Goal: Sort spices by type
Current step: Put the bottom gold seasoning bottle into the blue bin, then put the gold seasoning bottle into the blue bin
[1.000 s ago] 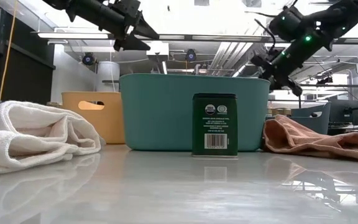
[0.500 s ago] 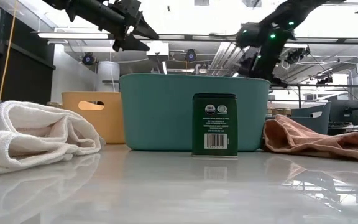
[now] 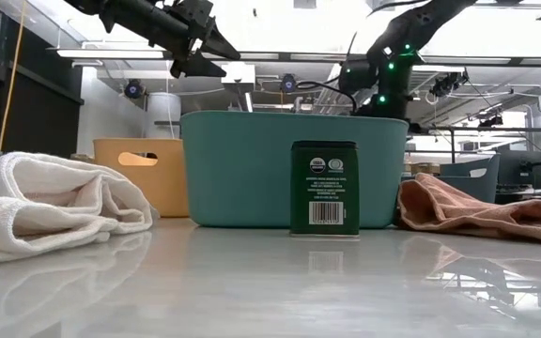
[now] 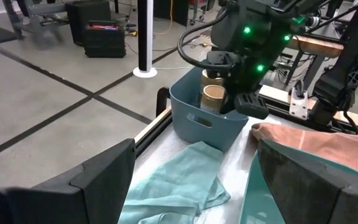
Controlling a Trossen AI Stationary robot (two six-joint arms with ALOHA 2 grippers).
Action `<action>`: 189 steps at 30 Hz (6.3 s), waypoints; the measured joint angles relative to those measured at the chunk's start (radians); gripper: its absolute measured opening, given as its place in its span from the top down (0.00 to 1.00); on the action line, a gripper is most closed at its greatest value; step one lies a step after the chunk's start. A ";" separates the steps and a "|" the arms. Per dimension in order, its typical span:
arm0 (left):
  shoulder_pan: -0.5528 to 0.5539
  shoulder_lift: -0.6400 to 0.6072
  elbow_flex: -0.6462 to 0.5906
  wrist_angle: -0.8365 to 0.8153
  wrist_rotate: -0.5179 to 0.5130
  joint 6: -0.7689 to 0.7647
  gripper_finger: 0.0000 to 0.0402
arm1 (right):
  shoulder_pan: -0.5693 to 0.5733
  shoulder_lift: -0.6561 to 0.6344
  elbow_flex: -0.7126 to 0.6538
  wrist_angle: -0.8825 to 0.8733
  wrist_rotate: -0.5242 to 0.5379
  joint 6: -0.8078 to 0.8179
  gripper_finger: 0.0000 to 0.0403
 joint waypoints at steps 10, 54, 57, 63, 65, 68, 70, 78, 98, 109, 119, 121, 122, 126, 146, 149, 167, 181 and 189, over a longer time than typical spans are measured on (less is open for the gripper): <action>0.000 0.000 0.000 0.000 0.000 0.000 0.19 | -0.002 -0.001 0.000 -0.058 0.160 -0.027 1.00; 0.000 0.000 0.000 -0.082 0.000 0.001 0.19 | -0.082 -0.015 -0.001 -0.008 0.052 -0.052 1.00; 0.000 0.000 0.000 -0.081 0.000 0.001 0.19 | -0.086 -0.014 -0.001 0.035 0.046 -0.049 1.00; 0.000 0.000 0.000 -0.080 -0.010 0.001 0.19 | -0.092 -0.014 -0.001 0.122 0.124 -0.022 1.00; 0.000 0.000 0.000 -0.080 -0.013 0.001 0.19 | -0.100 -0.013 -0.001 0.121 0.121 -0.012 1.00; 0.000 0.000 0.000 -0.080 -0.018 0.001 0.19 | -0.113 -0.013 -0.001 0.108 0.121 -0.010 1.00; 0.000 0.000 0.000 -0.080 -0.019 0.001 0.19 | -0.122 -0.013 -0.001 0.087 0.121 -0.011 1.00; 0.000 0.000 0.000 -0.080 -0.019 0.001 0.19 | -0.146 -0.013 -0.001 0.045 0.187 -0.029 1.00; 0.000 0.000 0.000 -0.081 -0.019 0.001 0.19 | -0.147 -0.013 -0.001 0.001 0.250 -0.071 1.00; 0.000 0.000 0.000 -0.083 -0.023 -0.001 0.19 | -0.144 -0.077 -0.001 0.059 0.207 -0.071 1.00; 0.123 0.027 0.354 -0.732 -0.268 -0.063 0.19 | -0.144 -0.169 -0.001 0.191 0.038 -0.016 1.00; 0.197 0.043 0.389 -0.802 -0.296 -0.097 0.19 | -0.144 -0.179 -0.001 0.230 -0.020 0.004 1.00; 0.238 0.050 0.391 -0.829 -0.290 -0.133 0.19 | -0.144 -0.181 -0.001 0.248 -0.052 0.006 1.00; 0.365 0.080 0.362 -0.963 -0.286 -0.275 0.19 | -0.124 -0.182 -0.001 0.290 -0.139 0.008 1.00; 0.453 0.120 0.183 -0.999 -0.439 -0.484 0.19 | -0.063 -0.182 -0.001 0.331 -0.192 -0.040 1.00; 0.446 0.120 0.184 -1.007 -0.419 -0.502 0.19 | -0.063 -0.182 -0.001 0.331 -0.199 -0.062 1.00; 0.420 0.208 0.439 -1.495 -0.362 -0.130 0.19 | -0.063 -0.182 -0.001 0.331 -0.248 -0.140 1.00; 0.428 0.335 0.447 -1.450 -0.465 -0.192 0.43 | -0.057 -0.182 -0.001 0.307 -0.295 -0.132 1.00; 0.432 0.247 0.349 -1.280 -0.466 -0.260 0.96 | -0.042 -0.182 -0.001 0.300 -0.292 -0.132 1.00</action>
